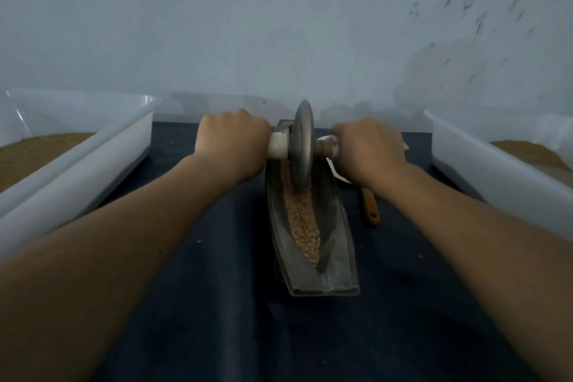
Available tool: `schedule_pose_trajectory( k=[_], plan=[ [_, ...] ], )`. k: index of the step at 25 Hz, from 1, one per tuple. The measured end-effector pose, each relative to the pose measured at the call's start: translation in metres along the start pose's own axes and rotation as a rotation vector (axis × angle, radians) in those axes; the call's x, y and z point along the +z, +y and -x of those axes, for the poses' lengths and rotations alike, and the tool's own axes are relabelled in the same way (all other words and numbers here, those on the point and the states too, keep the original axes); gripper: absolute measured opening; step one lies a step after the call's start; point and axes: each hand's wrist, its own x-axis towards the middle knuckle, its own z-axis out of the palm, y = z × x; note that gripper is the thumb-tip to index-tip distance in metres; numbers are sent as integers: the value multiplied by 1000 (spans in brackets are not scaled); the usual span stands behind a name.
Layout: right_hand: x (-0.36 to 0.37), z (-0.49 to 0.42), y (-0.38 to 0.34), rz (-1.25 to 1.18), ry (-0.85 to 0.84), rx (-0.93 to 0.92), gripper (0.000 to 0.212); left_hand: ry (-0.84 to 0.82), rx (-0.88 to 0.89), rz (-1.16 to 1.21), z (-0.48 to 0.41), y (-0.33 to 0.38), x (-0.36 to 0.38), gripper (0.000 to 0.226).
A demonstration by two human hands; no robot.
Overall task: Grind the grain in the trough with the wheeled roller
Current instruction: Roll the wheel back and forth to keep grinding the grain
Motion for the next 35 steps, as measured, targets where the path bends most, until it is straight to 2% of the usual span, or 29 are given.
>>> schedule_pose_trajectory(
  k=[2,3,5,7,8,9,11,13,15,17,19,21,25,28,29,31,32,35],
  plan=[
    [-4,20,3,19,45,-12,17,13,41,-14,16,-1,-6,3],
    [-5,35,7,30,90,-49,26,48,67,-28,29,-2,-7,7],
    [-15,65,12,47,180,-134,35,169,155,-51,56,-9,-13,32],
    [-23,83,19,-6,200,-182,30,270,209,-52,70,-15,-26,50],
    [-24,87,21,-28,185,-172,26,294,209,-57,69,-14,-29,52],
    [-21,87,22,-19,158,-138,26,272,196,-76,65,-12,-27,48],
    [-10,71,17,48,119,-77,30,180,156,-129,49,-6,-13,27],
    [-2,39,8,43,113,-41,19,110,105,-91,21,-3,4,5],
    [-1,14,-1,41,81,-29,7,27,60,-17,3,-5,10,8],
    [-4,11,-3,52,86,-41,9,31,49,11,5,-7,11,9],
    [-9,31,3,64,119,-81,23,90,90,2,25,-10,7,11],
    [-18,59,10,90,165,-129,32,177,191,-14,48,-17,-2,24],
    [-34,94,23,46,152,-199,34,322,314,-21,69,-32,-18,22],
    [-27,73,18,115,160,-163,37,235,203,-29,53,-22,1,23],
    [-22,57,12,136,175,-155,32,199,140,-10,44,-17,11,22],
    [-16,21,1,118,86,-92,11,163,15,41,25,-9,24,18],
    [-15,8,-2,112,40,-62,12,156,-18,56,19,-7,26,16],
    [-16,16,-1,96,44,-63,10,158,7,53,24,-9,21,19]
  ],
)
